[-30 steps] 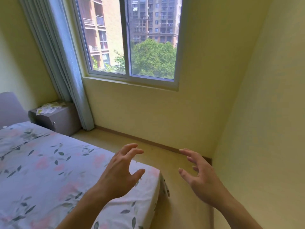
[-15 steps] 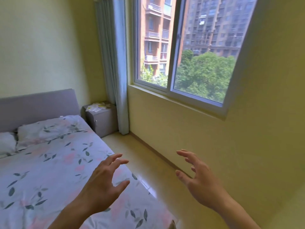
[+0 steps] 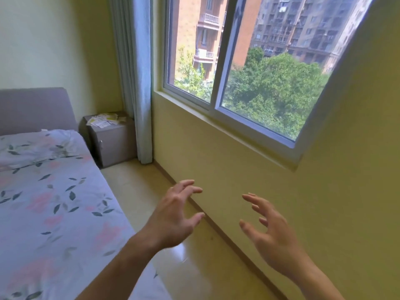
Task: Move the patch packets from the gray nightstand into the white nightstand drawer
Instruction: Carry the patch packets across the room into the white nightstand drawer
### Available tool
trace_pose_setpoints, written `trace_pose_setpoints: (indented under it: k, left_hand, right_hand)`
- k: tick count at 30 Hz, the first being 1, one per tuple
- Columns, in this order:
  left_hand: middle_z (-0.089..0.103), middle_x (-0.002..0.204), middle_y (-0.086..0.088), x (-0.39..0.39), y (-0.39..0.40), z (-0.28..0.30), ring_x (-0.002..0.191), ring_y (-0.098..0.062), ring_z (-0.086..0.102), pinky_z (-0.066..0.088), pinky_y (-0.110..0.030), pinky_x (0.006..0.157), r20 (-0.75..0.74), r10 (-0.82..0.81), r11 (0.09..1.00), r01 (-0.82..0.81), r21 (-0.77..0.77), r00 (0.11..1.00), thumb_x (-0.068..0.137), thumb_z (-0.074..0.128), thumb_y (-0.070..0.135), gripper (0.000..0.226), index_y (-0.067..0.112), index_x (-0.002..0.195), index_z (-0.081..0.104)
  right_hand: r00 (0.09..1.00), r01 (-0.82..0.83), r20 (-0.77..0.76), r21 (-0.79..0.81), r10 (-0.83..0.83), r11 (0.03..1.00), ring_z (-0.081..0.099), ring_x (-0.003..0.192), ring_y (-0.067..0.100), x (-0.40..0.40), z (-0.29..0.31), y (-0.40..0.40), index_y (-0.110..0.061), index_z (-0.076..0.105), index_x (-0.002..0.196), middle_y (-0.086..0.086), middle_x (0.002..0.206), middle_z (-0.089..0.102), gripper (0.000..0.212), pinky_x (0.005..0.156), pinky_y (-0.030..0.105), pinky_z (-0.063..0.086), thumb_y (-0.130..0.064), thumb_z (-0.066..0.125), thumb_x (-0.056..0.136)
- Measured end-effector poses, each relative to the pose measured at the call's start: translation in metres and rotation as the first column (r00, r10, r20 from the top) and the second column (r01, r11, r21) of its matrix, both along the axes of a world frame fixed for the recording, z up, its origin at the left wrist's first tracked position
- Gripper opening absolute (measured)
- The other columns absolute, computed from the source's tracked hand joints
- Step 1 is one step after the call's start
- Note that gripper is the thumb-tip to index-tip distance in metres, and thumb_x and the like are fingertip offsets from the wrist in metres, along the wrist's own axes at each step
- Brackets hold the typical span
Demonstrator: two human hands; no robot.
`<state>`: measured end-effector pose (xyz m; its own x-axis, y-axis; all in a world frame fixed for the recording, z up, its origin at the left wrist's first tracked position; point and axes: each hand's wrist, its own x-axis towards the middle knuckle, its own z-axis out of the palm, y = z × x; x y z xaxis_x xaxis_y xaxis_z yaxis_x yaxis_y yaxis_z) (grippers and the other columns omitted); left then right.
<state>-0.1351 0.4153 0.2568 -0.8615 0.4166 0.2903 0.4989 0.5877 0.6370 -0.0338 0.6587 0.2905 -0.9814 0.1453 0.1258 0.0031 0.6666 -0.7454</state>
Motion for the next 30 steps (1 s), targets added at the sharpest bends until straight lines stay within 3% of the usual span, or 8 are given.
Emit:
trace_pose_setpoints:
  k: [5, 16, 24, 30]
  left_hand:
    - [0.032, 0.152, 0.023, -0.076, 0.052, -0.011, 0.140, -0.004, 0.034, 0.032, -0.028, 0.117, -0.006, 0.031, 0.996, -0.032, -0.085, 0.999, 0.086, 0.070, 0.049, 0.057, 0.040, 0.138, 0.051]
    - [0.032, 0.152, 0.025, -0.220, 0.097, -0.009, 0.138, -0.002, 0.034, 0.026, -0.019, 0.113, 0.019, 0.421, 0.899, -0.415, -0.138, 0.907, 0.087, 0.071, 0.049, 0.054, 0.043, 0.136, 0.050]
    - [0.024, 0.156, 0.031, -0.278, 0.036, 0.002, 0.144, -0.002, 0.027, 0.028, -0.025, 0.117, 0.045, 0.686, 0.721, -0.670, -0.177, 0.726, 0.087, 0.070, 0.049, 0.056, 0.047, 0.139, 0.047]
    - [0.025, 0.157, 0.028, -0.375, -0.028, 0.002, 0.143, -0.004, 0.029, 0.033, -0.030, 0.117, 0.027, 0.765, 0.638, -0.752, -0.166, 0.643, 0.088, 0.072, 0.048, 0.056, 0.045, 0.138, 0.048]
  right_hand:
    - [0.997, -0.078, 0.013, 0.014, 0.077, 0.997, 0.043, 0.134, -0.009, -0.094, -0.014, 0.055, -0.049, 0.049, 0.140, -0.035, 0.145, 0.043, 0.058, 0.116, 0.032, 0.040, -0.031, 0.075, 0.091]
    - [0.931, -0.364, 0.028, 0.049, 0.363, 0.930, 0.038, 0.138, -0.010, -0.333, -0.012, 0.154, -0.058, 0.043, 0.139, -0.040, 0.147, 0.036, 0.057, 0.120, 0.037, 0.037, -0.041, 0.070, 0.092]
    - [0.758, -0.652, 0.014, 0.036, 0.652, 0.757, 0.040, 0.137, -0.009, -0.496, -0.008, 0.080, -0.048, 0.047, 0.142, -0.032, 0.147, 0.041, 0.058, 0.120, 0.033, 0.036, -0.034, 0.072, 0.091]
    - [0.676, -0.735, -0.010, 0.052, 0.737, 0.676, 0.040, 0.136, -0.010, -0.617, -0.009, 0.005, -0.045, 0.047, 0.142, -0.032, 0.148, 0.041, 0.056, 0.119, 0.025, 0.035, -0.035, 0.070, 0.092]
